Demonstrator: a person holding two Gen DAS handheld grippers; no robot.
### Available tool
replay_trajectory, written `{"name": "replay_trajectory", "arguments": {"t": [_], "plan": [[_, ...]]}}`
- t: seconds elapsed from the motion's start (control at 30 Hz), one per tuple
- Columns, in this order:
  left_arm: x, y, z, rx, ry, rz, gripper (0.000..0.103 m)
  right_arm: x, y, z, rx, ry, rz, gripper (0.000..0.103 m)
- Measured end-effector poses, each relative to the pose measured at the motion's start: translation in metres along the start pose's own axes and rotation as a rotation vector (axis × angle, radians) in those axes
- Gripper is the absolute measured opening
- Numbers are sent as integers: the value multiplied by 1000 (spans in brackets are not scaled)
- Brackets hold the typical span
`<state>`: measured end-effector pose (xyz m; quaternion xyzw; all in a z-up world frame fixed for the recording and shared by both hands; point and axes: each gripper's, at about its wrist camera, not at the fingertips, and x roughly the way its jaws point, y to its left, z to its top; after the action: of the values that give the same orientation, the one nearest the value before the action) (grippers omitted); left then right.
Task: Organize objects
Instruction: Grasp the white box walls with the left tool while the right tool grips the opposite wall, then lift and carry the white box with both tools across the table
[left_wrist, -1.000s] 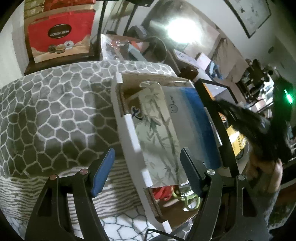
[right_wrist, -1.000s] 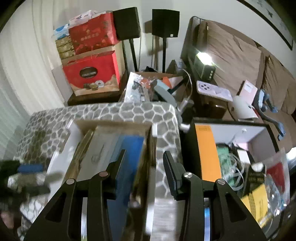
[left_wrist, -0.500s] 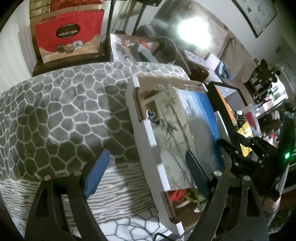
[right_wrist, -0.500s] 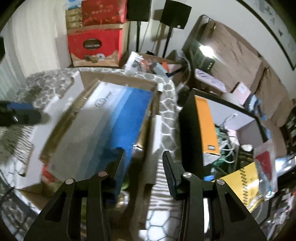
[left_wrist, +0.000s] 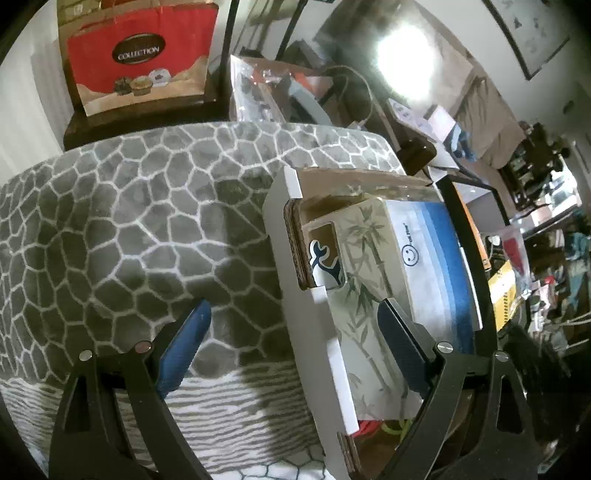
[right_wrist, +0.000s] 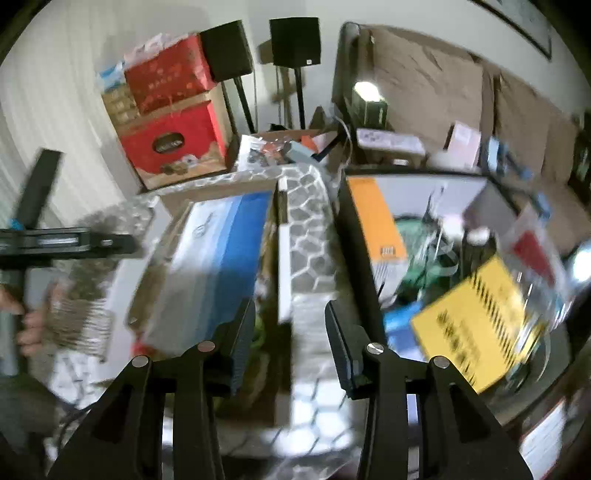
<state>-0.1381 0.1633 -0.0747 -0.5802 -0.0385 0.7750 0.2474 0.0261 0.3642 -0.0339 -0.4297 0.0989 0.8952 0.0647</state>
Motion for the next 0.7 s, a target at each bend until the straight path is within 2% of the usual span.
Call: {"name": "replay_trajectory", "arguments": {"t": [0.17,0.27,0.37,0.47,0.5,0.7], "plan": [[8,3,0,-18,9,-26,86,-24,0,-26,71,12,83,44],[12,5,2,-27,23,-44,78,-28,6,-44,92,52,151,44],[17,8,3,-54,36,-66,67,-24,13,-59,101,96,185,45],[22,13,3,-89,53,-94,51,-15,19,-71,125,135,245,45],[24,15,3,-100,59,-99,42,-12,21,-73,134,143,265,45],[28,22,3,-156,63,-162,31,10,24,-78,272,167,421,45]]}}
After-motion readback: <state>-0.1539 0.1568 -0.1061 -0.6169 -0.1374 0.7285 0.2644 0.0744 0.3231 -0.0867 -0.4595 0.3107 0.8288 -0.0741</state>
